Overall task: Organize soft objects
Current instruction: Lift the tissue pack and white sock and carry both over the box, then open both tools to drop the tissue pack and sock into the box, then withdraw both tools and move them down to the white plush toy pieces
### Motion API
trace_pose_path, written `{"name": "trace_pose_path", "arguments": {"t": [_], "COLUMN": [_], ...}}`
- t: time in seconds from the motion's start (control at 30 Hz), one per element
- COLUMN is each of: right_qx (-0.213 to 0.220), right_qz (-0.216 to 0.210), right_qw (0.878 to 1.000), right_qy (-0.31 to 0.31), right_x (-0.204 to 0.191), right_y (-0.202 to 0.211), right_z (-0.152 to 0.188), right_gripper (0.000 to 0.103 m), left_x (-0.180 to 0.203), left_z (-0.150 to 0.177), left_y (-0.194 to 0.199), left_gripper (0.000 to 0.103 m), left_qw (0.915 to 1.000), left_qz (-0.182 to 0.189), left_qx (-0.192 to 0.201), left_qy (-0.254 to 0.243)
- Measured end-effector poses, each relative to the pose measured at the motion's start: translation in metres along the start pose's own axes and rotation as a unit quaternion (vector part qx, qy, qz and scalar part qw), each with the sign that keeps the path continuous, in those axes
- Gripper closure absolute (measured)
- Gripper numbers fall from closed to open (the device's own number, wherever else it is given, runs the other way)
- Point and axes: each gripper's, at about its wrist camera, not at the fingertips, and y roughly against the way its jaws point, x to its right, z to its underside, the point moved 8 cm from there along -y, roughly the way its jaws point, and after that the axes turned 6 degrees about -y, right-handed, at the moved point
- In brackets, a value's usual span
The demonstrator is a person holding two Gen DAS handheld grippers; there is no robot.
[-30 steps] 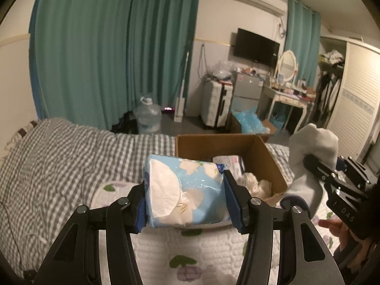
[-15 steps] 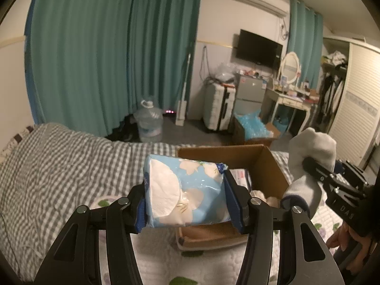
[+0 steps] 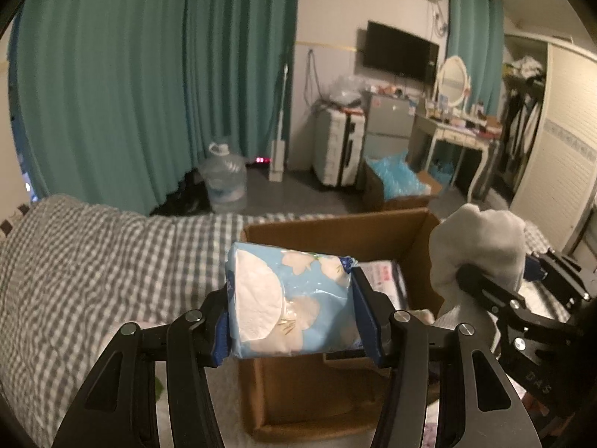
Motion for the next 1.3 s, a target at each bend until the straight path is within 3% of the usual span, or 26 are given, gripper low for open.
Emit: {"name": "trace_pose_path", "arguments": {"t": [0.37, 0.53, 0.67, 0.83, 0.97, 1.3], "right_qx": [-0.062, -0.078, -0.07, -0.051, -0.03, 0.01], "right_qz": [0.0, 0.003, 0.005, 0.004, 0.008, 0.017], "right_qw": [0.998, 0.996, 0.997, 0.998, 0.999, 1.0], "right_qy": [0.027, 0.034, 0.037, 0.037, 0.03, 0.018], "right_x": [-0.012, -0.011, -0.015, -0.014, -0.009, -0.004], "right_y": [-0.04, -0.047, -0.046, -0.035, -0.018, 0.033], "right_z": [0.026, 0.033, 0.031, 0.024, 0.016, -0.009], "right_gripper": [0.059, 0.056, 0.052, 0.041, 0.036, 0.032], "left_x": [0.004, 0.012, 0.014, 0.012, 0.012, -0.001], "left_z": [0.03, 0.032, 0.033, 0.03, 0.018, -0.003], "left_y": [-0.057, -0.06, -0.06, -0.057, -0.042, -0.001], "left_gripper": [0.049, 0.046, 0.045, 0.042, 0.033, 0.032], "left_qw": [0.997, 0.9966, 0.9963, 0.9959, 0.9977, 0.9994], "left_qz": [0.021, 0.012, 0.015, 0.006, -0.002, -0.011], "left_qx": [-0.074, -0.077, -0.082, -0.088, -0.065, -0.031], "left_qy": [-0.003, -0.026, -0.025, -0.019, -0.02, 0.004]}}
